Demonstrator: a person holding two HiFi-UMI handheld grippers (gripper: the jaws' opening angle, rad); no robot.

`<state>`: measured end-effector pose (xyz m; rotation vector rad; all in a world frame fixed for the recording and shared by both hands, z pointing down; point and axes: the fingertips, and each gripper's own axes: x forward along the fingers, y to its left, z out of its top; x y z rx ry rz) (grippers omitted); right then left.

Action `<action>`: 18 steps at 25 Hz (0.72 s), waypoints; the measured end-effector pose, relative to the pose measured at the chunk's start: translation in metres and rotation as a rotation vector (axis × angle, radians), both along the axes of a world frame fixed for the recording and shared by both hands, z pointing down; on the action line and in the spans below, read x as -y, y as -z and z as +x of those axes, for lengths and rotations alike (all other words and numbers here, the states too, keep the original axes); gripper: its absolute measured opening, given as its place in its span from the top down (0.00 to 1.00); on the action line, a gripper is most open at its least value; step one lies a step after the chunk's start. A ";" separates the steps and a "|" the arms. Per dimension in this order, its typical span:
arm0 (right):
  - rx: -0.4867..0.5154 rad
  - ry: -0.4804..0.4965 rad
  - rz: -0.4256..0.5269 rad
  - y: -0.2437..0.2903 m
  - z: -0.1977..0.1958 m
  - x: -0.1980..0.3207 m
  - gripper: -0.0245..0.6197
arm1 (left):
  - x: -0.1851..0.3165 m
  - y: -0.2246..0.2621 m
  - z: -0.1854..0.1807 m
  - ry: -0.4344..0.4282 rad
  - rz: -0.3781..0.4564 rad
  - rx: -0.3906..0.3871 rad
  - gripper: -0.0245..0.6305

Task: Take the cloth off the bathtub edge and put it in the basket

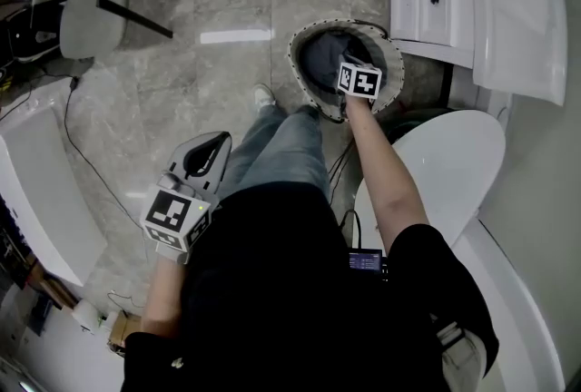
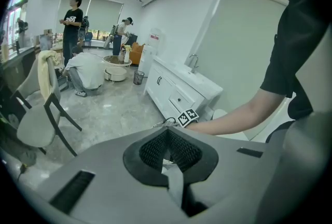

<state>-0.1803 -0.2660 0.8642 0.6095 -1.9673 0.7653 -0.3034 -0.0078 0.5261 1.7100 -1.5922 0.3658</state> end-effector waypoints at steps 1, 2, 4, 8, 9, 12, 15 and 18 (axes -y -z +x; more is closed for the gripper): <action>0.008 0.002 0.000 0.009 -0.001 0.000 0.97 | 0.003 0.005 0.000 0.004 0.010 0.003 0.94; 0.017 0.006 0.000 0.019 -0.002 0.000 0.97 | 0.006 0.009 -0.001 0.010 0.021 0.006 0.94; 0.037 0.021 0.001 0.040 -0.006 -0.001 0.97 | 0.014 0.018 -0.002 0.022 0.042 0.009 0.94; 0.086 0.036 0.005 0.091 -0.014 -0.001 0.97 | 0.027 0.036 -0.010 0.055 0.083 0.024 0.94; 0.101 0.034 0.005 0.104 -0.014 -0.001 0.97 | 0.029 0.041 -0.012 0.066 0.093 0.025 0.94; 0.155 0.049 0.015 0.144 -0.020 0.000 0.97 | 0.037 0.054 -0.017 0.089 0.124 0.034 0.94; 0.230 0.094 0.027 0.188 -0.029 0.001 0.97 | 0.048 0.067 -0.019 0.095 0.155 0.044 0.94; 0.295 0.130 0.053 0.233 -0.038 0.004 0.97 | 0.059 0.079 -0.023 0.101 0.185 0.045 0.94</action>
